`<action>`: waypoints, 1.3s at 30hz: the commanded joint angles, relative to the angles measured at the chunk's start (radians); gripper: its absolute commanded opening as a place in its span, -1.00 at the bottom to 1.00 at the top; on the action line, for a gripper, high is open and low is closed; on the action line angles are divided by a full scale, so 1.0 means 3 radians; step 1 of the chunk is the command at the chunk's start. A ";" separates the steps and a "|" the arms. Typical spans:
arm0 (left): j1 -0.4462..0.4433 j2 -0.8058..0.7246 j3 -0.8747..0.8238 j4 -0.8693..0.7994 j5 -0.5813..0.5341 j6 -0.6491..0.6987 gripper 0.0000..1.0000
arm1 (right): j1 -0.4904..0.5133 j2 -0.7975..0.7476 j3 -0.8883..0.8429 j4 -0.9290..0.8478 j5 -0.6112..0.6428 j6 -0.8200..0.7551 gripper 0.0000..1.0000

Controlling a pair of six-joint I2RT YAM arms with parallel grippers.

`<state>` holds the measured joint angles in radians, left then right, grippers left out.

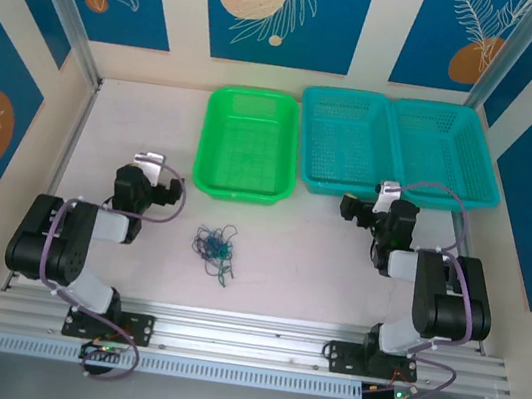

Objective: Untangle the cables

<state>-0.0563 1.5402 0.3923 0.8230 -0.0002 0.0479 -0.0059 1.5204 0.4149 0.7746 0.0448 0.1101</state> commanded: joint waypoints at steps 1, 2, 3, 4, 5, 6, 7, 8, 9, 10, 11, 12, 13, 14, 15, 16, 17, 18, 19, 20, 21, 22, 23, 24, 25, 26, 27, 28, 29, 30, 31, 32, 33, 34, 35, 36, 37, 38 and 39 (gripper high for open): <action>0.0009 -0.0010 0.0017 0.0064 0.0026 0.0004 1.00 | 0.0000 0.0003 0.0030 0.0061 -0.0014 -0.0060 0.98; 0.0009 -0.0011 0.0017 0.0064 0.0026 0.0004 1.00 | -0.0001 0.0002 0.0033 0.0052 -0.0021 -0.0058 0.98; 0.0009 -0.0008 0.0017 0.0064 0.0025 0.0004 1.00 | 0.0000 0.0005 0.0028 0.0052 -0.0020 -0.0060 0.98; 0.0009 -0.0009 0.0017 0.0064 0.0026 0.0004 1.00 | -0.0001 0.0005 0.0033 0.0052 -0.0020 -0.0060 0.98; 0.0010 -0.0010 0.0017 0.0064 0.0026 0.0004 1.00 | -0.0001 0.0004 0.0032 0.0052 -0.0019 -0.0060 0.98; 0.0010 -0.0010 0.0017 0.0064 0.0022 0.0004 1.00 | -0.0001 0.0004 0.0033 0.0052 -0.0020 -0.0060 0.98; 0.0009 -0.0008 0.0017 0.0064 0.0026 0.0004 1.00 | 0.0000 0.0004 0.0030 0.0053 -0.0021 -0.0060 0.98; 0.0009 -0.0010 0.0017 0.0064 0.0027 0.0004 1.00 | -0.0001 0.0001 0.0033 0.0051 -0.0022 -0.0060 0.98; 0.0006 -0.0008 0.0017 0.0061 0.0026 0.0004 1.00 | -0.0001 0.0002 0.0031 0.0051 -0.0022 -0.0060 0.98; 0.0009 -0.0006 0.0017 0.0064 0.0025 0.0005 1.00 | -0.0001 0.0000 0.0033 0.0052 -0.0022 -0.0060 0.98; 0.0009 -0.0006 0.0017 0.0064 0.0029 0.0004 1.00 | -0.0001 0.0000 0.0034 0.0052 -0.0022 -0.0060 0.98; 0.0009 -0.0009 0.0017 0.0066 0.0027 0.0004 1.00 | -0.0001 0.0002 0.0034 0.0056 -0.0022 -0.0061 0.98; 0.0011 -0.0006 0.0016 0.0064 0.0026 0.0005 1.00 | -0.0001 0.0004 0.0033 0.0052 -0.0022 -0.0060 0.98; 0.0009 -0.0005 0.0017 0.0064 0.0026 0.0005 1.00 | -0.0001 0.0002 0.0030 0.0053 -0.0022 -0.0060 0.98; 0.0009 -0.0007 0.0017 0.0064 0.0026 0.0005 1.00 | -0.0001 0.0001 0.0031 0.0055 -0.0022 -0.0064 0.98; 0.0009 -0.0007 0.0017 0.0064 0.0026 0.0004 1.00 | -0.0001 0.0002 0.0032 0.0051 -0.0022 -0.0059 0.98; 0.0009 -0.0010 0.0017 0.0066 0.0026 0.0004 1.00 | -0.0003 0.0001 0.0029 0.0054 -0.0021 -0.0061 0.98; 0.0009 -0.0010 0.0017 0.0064 0.0026 0.0004 1.00 | -0.0003 0.0001 0.0026 0.0055 -0.0024 -0.0060 0.98; 0.0009 -0.0010 0.0017 0.0064 0.0027 0.0004 1.00 | -0.0006 -0.0001 0.0028 0.0056 -0.0025 -0.0059 0.98; 0.0010 -0.0010 0.0017 0.0064 0.0026 0.0004 1.00 | -0.0011 -0.0001 0.0028 0.0057 -0.0031 -0.0055 0.98; 0.0009 -0.0009 0.0017 0.0064 0.0026 0.0004 1.00 | -0.0011 -0.0003 0.0021 0.0061 -0.0037 -0.0055 0.98; 0.0009 -0.0008 0.0017 0.0064 0.0026 0.0005 1.00 | -0.0012 -0.0021 0.0024 0.0055 -0.0030 -0.0055 0.98; 0.0009 -0.0007 0.0017 0.0064 0.0026 0.0004 1.00 | -0.0011 -0.0094 0.0050 -0.0052 -0.0030 -0.0055 0.98; 0.0009 -0.0010 0.0017 0.0064 0.0026 0.0005 1.00 | -0.0006 -0.0205 0.0087 -0.0216 -0.0017 -0.0047 0.98; 0.0009 -0.0010 0.0017 0.0068 0.0024 0.0005 1.00 | -0.0001 -0.0323 0.0128 -0.0394 0.0019 -0.0025 0.98; 0.0009 -0.0011 0.0009 0.0077 0.0021 0.0004 1.00 | 0.0016 -0.0453 0.0175 -0.0616 0.0126 0.0019 0.98; 0.0009 -0.0016 -0.0003 0.0100 0.0019 0.0004 1.00 | 0.0034 -0.0595 0.0221 -0.0808 0.0258 0.0111 0.98; 0.0009 -0.0027 -0.0031 0.0140 0.0021 0.0005 1.00 | 0.0046 -0.0720 0.0242 -0.0994 0.0354 0.0201 0.98; 0.0009 -0.0072 -0.0084 0.0196 0.0017 0.0007 1.00 | 0.0059 -0.0896 0.0247 -0.1167 0.0438 0.0324 0.98; 0.0005 -0.0159 -0.0122 0.0211 0.0007 0.0005 1.00 | 0.0068 -0.1092 0.0239 -0.1317 0.0493 0.0457 0.98; 0.0004 -0.0252 -0.0152 0.0174 -0.0029 -0.0014 1.00 | 0.0078 -0.1253 0.0238 -0.1479 0.0542 0.0581 0.98; 0.0000 -0.0391 -0.0174 0.0089 -0.0092 -0.0036 1.00 | 0.0082 -0.1494 0.0256 -0.1718 0.0591 0.0746 0.98; -0.0006 -0.0546 -0.0178 -0.0057 -0.0195 -0.0082 1.00 | 0.0082 -0.1693 0.0296 -0.1980 0.0615 0.0921 0.98; -0.0007 -0.0681 -0.0169 -0.0223 -0.0309 -0.0150 1.00 | 0.0081 -0.1852 0.0348 -0.2241 0.0612 0.1089 0.98; -0.0007 -0.0864 -0.0151 -0.0409 -0.0428 -0.0221 1.00 | 0.0079 -0.2058 0.0429 -0.2544 0.0563 0.1271 0.98; -0.0006 -0.1043 -0.0138 -0.0600 -0.0507 -0.0316 1.00 | 0.0076 -0.2224 0.0519 -0.2828 0.0414 0.1373 0.98; -0.0004 -0.1186 -0.0116 -0.0764 -0.0551 -0.0427 1.00 | 0.0080 -0.2336 0.0607 -0.3046 0.0235 0.1448 0.98; -0.0005 -0.1355 -0.0057 -0.1045 -0.0578 -0.0593 1.00 | 0.0086 -0.2433 0.0713 -0.3296 -0.0036 0.1513 0.98; -0.0007 -0.1509 0.0054 -0.1402 -0.0543 -0.0777 1.00 | 0.0095 -0.2495 0.0833 -0.3513 -0.0327 0.1553 0.98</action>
<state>-0.0566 1.1820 0.3569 0.6334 -0.1070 -0.0498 0.0132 0.8207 0.5877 0.0181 0.1196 0.4477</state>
